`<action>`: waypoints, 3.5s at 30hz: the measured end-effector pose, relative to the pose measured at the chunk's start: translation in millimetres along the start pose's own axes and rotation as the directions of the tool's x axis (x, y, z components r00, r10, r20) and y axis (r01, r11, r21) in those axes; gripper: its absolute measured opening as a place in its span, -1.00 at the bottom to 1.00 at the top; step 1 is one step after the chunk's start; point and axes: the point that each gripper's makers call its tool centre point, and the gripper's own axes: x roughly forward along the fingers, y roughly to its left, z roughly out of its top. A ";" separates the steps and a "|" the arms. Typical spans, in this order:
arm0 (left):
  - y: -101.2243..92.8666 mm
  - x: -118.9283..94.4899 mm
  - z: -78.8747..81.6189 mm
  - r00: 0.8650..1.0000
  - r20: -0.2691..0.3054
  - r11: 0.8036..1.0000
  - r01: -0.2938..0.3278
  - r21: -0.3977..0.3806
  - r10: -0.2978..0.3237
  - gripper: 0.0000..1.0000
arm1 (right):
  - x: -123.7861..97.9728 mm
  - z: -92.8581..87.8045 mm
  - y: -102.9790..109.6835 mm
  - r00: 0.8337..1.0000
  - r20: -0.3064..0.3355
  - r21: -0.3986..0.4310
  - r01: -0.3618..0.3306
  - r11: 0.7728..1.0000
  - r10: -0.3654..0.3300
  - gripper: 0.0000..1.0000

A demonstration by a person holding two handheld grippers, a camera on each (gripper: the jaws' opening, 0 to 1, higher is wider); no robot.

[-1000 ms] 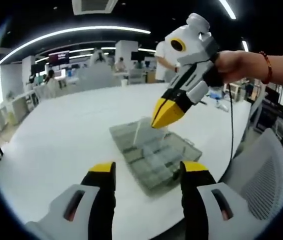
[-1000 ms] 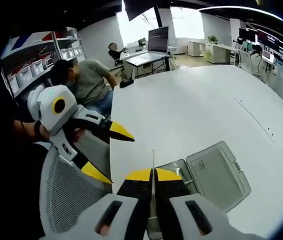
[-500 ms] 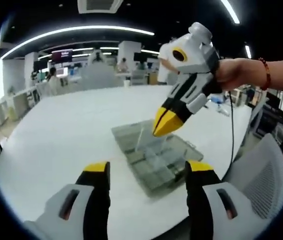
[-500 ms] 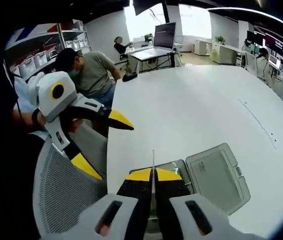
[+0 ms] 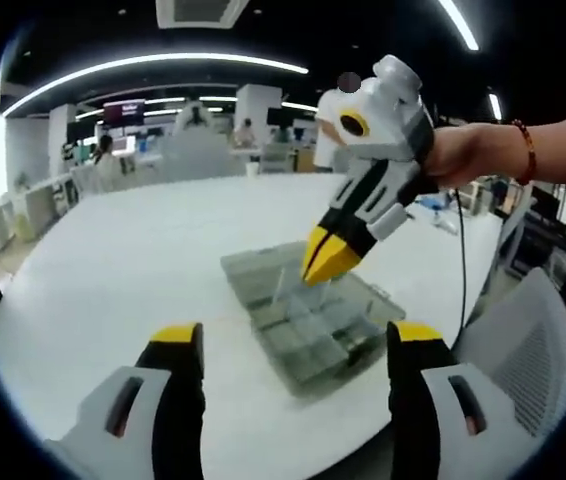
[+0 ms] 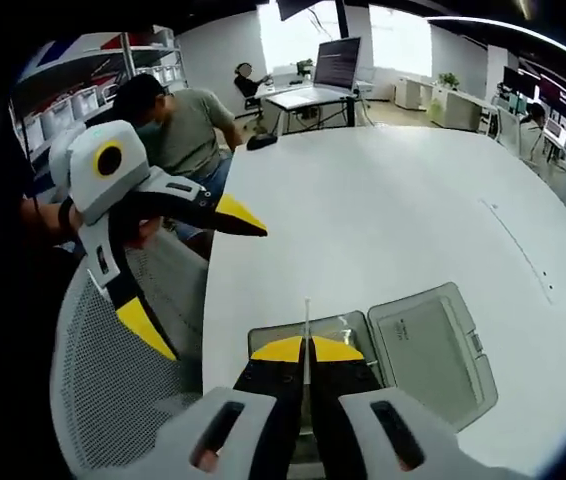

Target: Insert the divider into the dual guide fixture by aligning both edges with the guide slots and pushing it downward to the bottom, including one-sided entry, uneven engagement, binding, and posture correction.

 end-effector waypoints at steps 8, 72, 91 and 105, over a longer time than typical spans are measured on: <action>3.5 -1.7 -0.9 1.000 -0.004 1.000 -0.007 -0.001 0.007 0.46 | 5.5 -8.4 -3.1 1.000 -0.028 -0.013 0.004 1.000 -0.005 -1.00; 0.2 -1.7 -4.2 1.000 -0.027 1.000 0.010 -0.003 -0.010 0.40 | 37.6 -23.7 0.0 0.991 -0.131 -0.164 -0.043 0.985 0.021 -1.00; -1.1 -8.0 0.4 0.999 -0.052 1.000 0.008 0.021 -0.007 0.40 | 56.3 -35.6 -1.9 0.984 -0.179 -0.160 -0.025 0.987 -0.005 -1.00; -6.8 -7.0 -3.4 0.997 -0.070 1.000 0.013 0.021 -0.012 0.40 | 63.7 -40.2 -4.5 0.983 -0.179 -0.168 0.001 0.986 -0.032 -1.00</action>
